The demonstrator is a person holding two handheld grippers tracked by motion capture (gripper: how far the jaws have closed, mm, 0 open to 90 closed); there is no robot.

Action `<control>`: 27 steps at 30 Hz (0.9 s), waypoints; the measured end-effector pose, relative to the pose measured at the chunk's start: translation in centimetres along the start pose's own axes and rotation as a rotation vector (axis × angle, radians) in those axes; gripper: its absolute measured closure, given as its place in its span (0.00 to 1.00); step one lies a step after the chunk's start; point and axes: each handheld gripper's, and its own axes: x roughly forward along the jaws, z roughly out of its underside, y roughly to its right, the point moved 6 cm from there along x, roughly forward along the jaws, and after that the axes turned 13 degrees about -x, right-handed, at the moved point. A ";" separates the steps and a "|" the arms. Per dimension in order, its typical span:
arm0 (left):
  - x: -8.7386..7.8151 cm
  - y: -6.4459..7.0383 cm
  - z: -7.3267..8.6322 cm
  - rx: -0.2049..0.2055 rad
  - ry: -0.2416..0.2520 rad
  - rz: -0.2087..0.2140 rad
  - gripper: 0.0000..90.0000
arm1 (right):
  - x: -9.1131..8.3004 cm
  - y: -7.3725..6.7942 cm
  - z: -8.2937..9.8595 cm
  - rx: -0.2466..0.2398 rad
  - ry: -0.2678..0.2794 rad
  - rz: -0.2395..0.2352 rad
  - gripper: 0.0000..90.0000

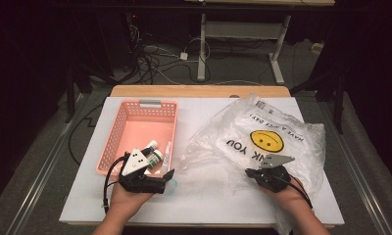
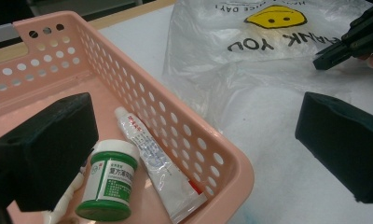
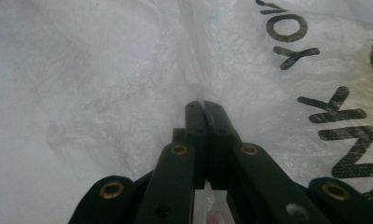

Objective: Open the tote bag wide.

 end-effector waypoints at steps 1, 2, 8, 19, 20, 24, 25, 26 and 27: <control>0.0 0.0 0.0 -0.002 -0.001 0.001 0.00 | -0.1 0.1 -0.1 0.006 0.011 0.004 1.00; 0.0 0.0 0.0 -0.003 -0.001 0.001 0.00 | -0.3 0.2 -0.2 0.012 0.024 0.009 1.00; 0.0 0.1 0.0 -0.007 0.000 0.008 0.00 | -1.1 0.6 -0.6 0.032 0.083 0.049 1.00; -0.1 0.6 -0.1 -0.005 0.007 0.032 0.00 | -2.0 1.1 -3.6 0.066 0.201 0.118 1.00; -0.1 0.6 -0.1 -0.006 0.008 0.031 0.00 | -2.0 1.3 -3.9 0.066 0.205 0.129 1.00; -0.2 0.3 -0.2 -0.012 0.013 0.028 0.00 | -2.1 1.8 -4.9 0.064 0.211 0.150 1.00; -0.2 0.3 -0.2 -0.017 0.016 0.028 0.00 | -2.1 2.0 -5.1 0.065 0.211 0.154 1.00; -0.2 0.3 -0.2 -0.017 0.018 0.026 0.00 | -2.1 2.1 -5.3 0.060 0.204 0.161 1.00; -0.3 0.3 -0.2 -0.017 0.020 0.025 0.00 | -2.0 2.2 -5.5 0.057 0.203 0.160 1.00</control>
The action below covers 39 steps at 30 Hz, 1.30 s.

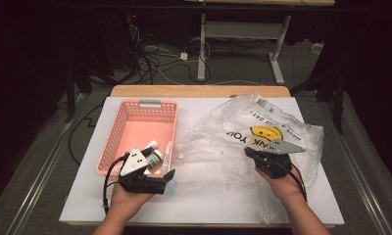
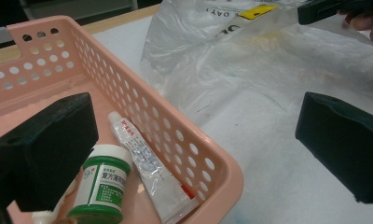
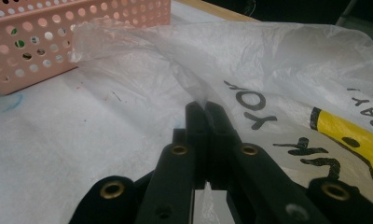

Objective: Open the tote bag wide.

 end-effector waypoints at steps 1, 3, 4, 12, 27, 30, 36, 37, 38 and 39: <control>0.0 0.0 0.0 0.000 0.000 -0.002 0.00 | 0.1 0.0 -0.2 0.000 0.004 -0.004 1.00; 0.0 0.0 0.0 -0.002 0.000 -0.001 0.00 | 0.2 0.0 -0.8 -0.006 0.016 -0.002 1.00; 0.0 -0.1 0.0 -0.003 -0.001 0.000 0.00 | 0.3 0.1 -1.1 -0.003 0.023 0.001 1.00; -0.4 -0.5 -0.1 -0.015 0.005 -0.009 0.00 | -0.1 0.4 -1.9 0.055 0.121 -0.011 1.00; -1.9 -2.9 -0.6 -0.066 0.031 -0.046 0.00 | -0.7 -0.2 -1.9 0.026 0.135 -0.019 1.00; -2.0 -3.3 -0.6 -0.073 0.031 -0.053 0.00 | -0.9 -0.2 -2.2 0.030 0.151 -0.016 1.00; -2.1 -3.8 -0.5 -0.084 0.025 -0.062 0.00 | -1.5 -0.1 -2.7 0.027 0.174 -0.007 1.00; -2.1 -3.9 -0.5 -0.086 0.025 -0.063 0.00 | -1.6 -0.1 -2.8 0.026 0.179 -0.004 1.00; -2.1 -3.9 -0.5 -0.087 0.024 -0.066 0.00 | -1.7 0.0 -2.9 0.026 0.183 -0.001 1.00; -2.1 -4.0 -0.5 -0.091 0.024 -0.068 0.00 | -1.8 0.0 -2.9 0.029 0.186 0.000 1.00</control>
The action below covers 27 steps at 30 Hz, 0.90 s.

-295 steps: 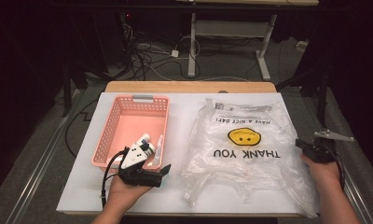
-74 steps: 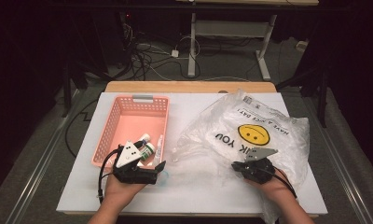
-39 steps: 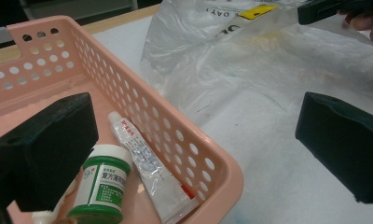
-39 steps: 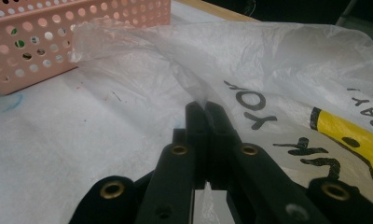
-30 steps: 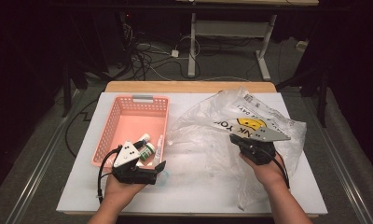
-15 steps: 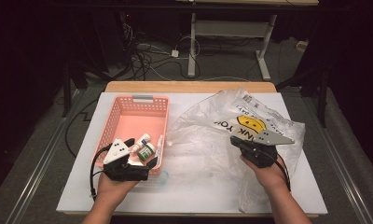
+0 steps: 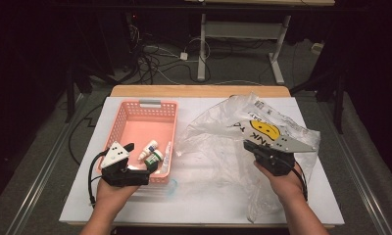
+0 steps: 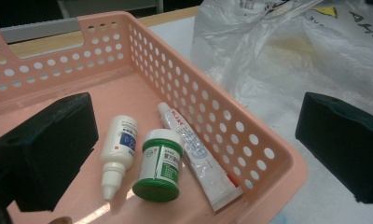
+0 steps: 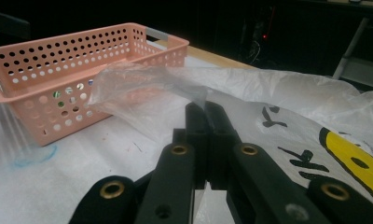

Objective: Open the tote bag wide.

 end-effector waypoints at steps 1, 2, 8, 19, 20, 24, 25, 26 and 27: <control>0.0 -0.1 0.0 -0.006 -0.001 0.002 0.00 | -0.1 0.1 -0.1 -0.002 0.005 0.002 1.00; 0.0 -0.1 0.0 -0.012 -0.003 0.006 0.00 | -0.2 0.1 -0.1 0.002 0.006 0.002 1.00; 0.0 -0.4 -0.2 -0.034 0.003 -0.001 0.00 | -0.2 0.2 -0.2 0.000 0.011 0.006 1.00; 0.5 0.5 -1.4 -0.018 0.022 0.011 0.00 | -0.1 0.3 -0.2 0.006 0.012 0.006 1.00; 0.6 0.7 -1.6 -0.019 0.015 0.011 0.00 | -0.1 0.3 -0.2 0.007 0.012 0.006 1.00; 1.1 1.1 -2.2 -0.044 0.012 0.038 0.00 | 0.0 0.3 -0.1 0.008 0.013 0.005 1.00; 1.2 1.2 -2.3 -0.046 0.008 0.045 0.00 | 0.0 0.3 -0.1 0.009 0.011 0.005 1.00; 1.3 1.3 -2.5 -0.043 0.008 0.052 0.00 | 0.1 0.3 -0.1 0.009 0.012 0.005 1.00; 1.5 1.4 -2.6 -0.038 0.004 0.056 0.00 | 0.1 0.3 -0.1 0.010 0.011 0.003 1.00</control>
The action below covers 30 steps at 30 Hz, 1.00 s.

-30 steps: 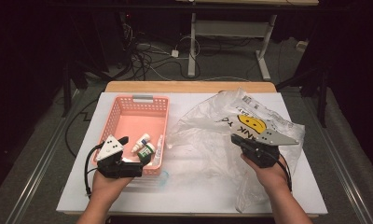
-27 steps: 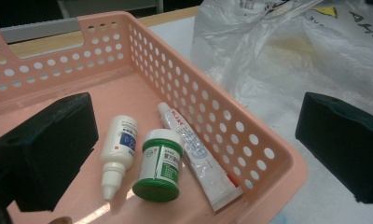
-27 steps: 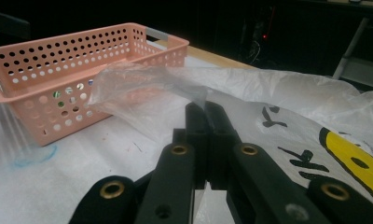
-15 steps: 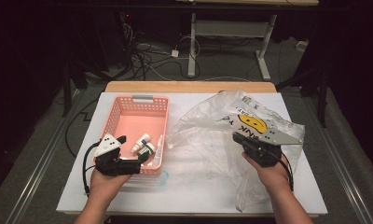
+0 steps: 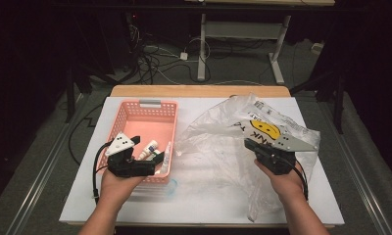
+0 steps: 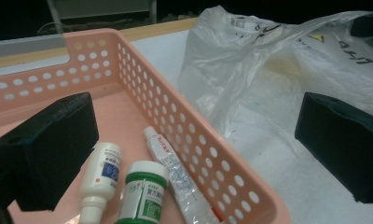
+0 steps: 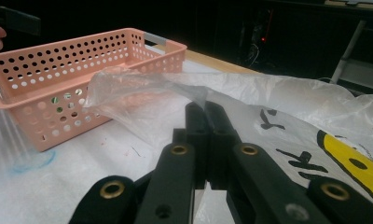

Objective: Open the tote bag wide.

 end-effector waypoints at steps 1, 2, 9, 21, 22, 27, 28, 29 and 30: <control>0.1 0.1 -0.1 0.005 -0.006 0.000 0.00 | 0.1 0.0 0.0 0.001 0.001 0.001 1.00; 0.2 0.1 -0.3 0.006 -0.008 0.002 0.00 | 0.1 0.0 0.1 0.006 0.000 -0.001 1.00; 0.8 0.3 -1.6 0.010 -0.007 0.005 0.00 | 0.9 -0.3 0.3 -0.013 -0.013 -0.014 1.00; 3.3 -0.7 -3.2 0.004 -0.032 -0.064 0.00 | 0.1 -0.1 0.0 -0.015 -0.003 -0.009 1.00; 3.5 -0.9 -3.3 0.000 -0.041 -0.063 0.00 | 0.1 0.0 0.0 -0.015 0.001 -0.007 1.00; 4.2 -2.0 -3.9 -0.012 -0.062 -0.088 0.00 | -0.1 0.1 -0.1 -0.010 0.005 -0.002 1.00; 4.3 -2.2 -4.0 -0.016 -0.068 -0.091 0.00 | -0.1 0.2 -0.1 -0.011 0.006 -0.001 1.00; 4.5 -2.5 -4.1 -0.022 -0.071 -0.095 0.00 | -0.1 0.3 -0.1 -0.010 0.007 -0.003 1.00; 4.6 -2.7 -4.1 -0.025 -0.077 -0.101 0.00 | 0.0 0.3 0.0 -0.009 0.005 -0.002 1.00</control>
